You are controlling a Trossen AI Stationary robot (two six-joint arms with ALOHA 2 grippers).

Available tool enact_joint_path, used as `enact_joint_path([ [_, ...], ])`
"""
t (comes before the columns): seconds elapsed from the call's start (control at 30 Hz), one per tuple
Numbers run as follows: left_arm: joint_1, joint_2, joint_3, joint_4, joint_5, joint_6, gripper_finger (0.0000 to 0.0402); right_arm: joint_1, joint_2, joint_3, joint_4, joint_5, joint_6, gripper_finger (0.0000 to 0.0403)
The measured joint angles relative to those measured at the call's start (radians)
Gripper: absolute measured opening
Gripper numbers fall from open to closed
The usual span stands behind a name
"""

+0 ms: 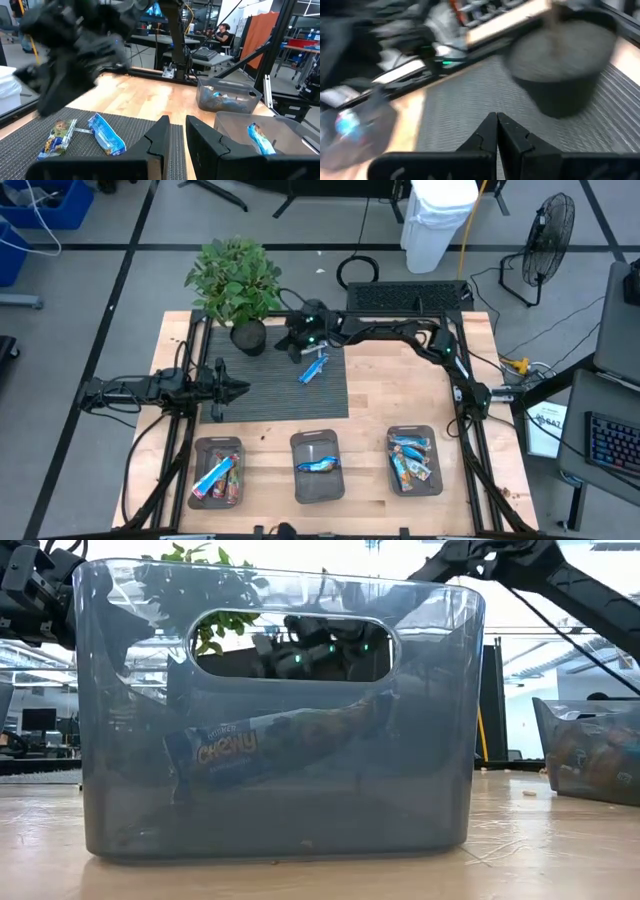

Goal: Pick and place Granola Bars by type
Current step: Put the blue granola bar into the middle black bin

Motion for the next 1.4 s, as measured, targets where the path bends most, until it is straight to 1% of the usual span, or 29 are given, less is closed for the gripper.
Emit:
enact_joint_path([
  [0.1, 0.000, 0.000, 0.000, 0.001, 0.000, 0.000, 0.0067, -0.021, 0.042, 0.014, -0.001, 0.029, 0.086, 0.0000],
  [0.2, 0.000, 0.000, 0.000, 0.001, 0.000, 0.000, 0.0067, -0.040, 0.057, 0.018, -0.020, 0.039, 0.161, 0.0000],
  [0.3, 0.000, 0.000, 0.000, 0.002, 0.000, 0.000, 0.0067, -0.053, 0.053, 0.020, -0.085, 0.106, 0.187, 0.0000],
  [0.37, 0.000, 0.000, 0.000, 0.002, 0.000, 0.000, 0.0067, -0.066, 0.048, 0.025, -0.163, 0.101, 0.200, 0.0000],
  [0.43, 0.000, 0.000, 0.000, 0.002, 0.000, 0.000, 0.0067, -0.083, 0.048, 0.061, -0.287, 0.078, 0.196, 0.0000],
  [0.5, 0.000, 0.000, 0.000, 0.002, 0.000, 0.000, 0.0067, -0.095, 0.048, 0.105, -0.431, 0.063, 0.157, 0.0000],
  [0.57, 0.000, 0.000, 0.000, 0.002, 0.000, 0.000, 0.0067, -0.103, 0.048, 0.146, -0.550, 0.074, 0.114, 0.0000],
  [0.7, 0.000, 0.000, 0.000, 0.002, 0.000, 0.000, 0.0067, -0.113, 0.048, 0.196, -0.674, 0.081, 0.101, 0.0000],
  [0.83, 0.000, 0.000, 0.000, 0.002, 0.000, 0.000, 0.0067, -0.129, 0.051, 0.200, -0.752, 0.076, 0.119, 0.0000],
  [0.87, 0.000, 0.000, 0.000, 0.002, 0.000, 0.000, 0.0067, -0.136, 0.054, 0.200, -0.770, 0.068, 0.124, 0.0000],
  [0.93, 0.000, 0.000, 0.000, 0.002, 0.000, 0.000, 0.0067, -0.152, 0.057, 0.199, -0.806, 0.016, 0.130, 0.0000],
  [1.0, 0.000, 0.000, 0.000, 0.002, 0.000, 0.000, 0.0067, -0.164, 0.056, 0.199, -0.822, -0.026, 0.104, 0.0000],
  [1.03, 0.000, 0.000, 0.000, 0.002, 0.000, 0.000, 0.0067, -0.168, 0.055, 0.199, -0.830, -0.029, 0.080, 0.0000],
  [1.17, 0.000, 0.000, 0.000, 0.002, 0.000, 0.000, 0.0067, -0.185, 0.054, 0.199, -0.892, -0.027, -0.039, 0.0000],
  [1.3, 0.000, 0.000, 0.000, 0.002, 0.000, 0.000, 0.0067, -0.192, 0.053, 0.199, -1.028, -0.027, -0.206, 0.0000],
  [1.4, 0.000, 0.000, 0.000, 0.002, 0.000, 0.000, 0.0067, -0.192, 0.053, 0.199, -1.096, -0.026, -0.269, 0.0000],
])
